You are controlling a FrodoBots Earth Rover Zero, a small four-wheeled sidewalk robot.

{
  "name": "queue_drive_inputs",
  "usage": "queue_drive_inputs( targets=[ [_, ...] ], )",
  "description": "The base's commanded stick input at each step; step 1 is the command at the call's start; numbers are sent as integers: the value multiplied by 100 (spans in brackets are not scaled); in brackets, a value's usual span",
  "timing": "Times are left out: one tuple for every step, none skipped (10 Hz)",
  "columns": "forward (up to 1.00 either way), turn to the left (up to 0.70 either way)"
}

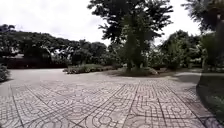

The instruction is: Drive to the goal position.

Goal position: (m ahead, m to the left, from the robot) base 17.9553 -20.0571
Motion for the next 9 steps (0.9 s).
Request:
queue_drive_inputs(
  targets=[
    [70, 0],
    [70, 0],
    [70, -13],
    [70, -27],
    [70, -27],
    [70, -27],
    [70, -27],
    [70, -27],
    [70, -27]
  ],
)
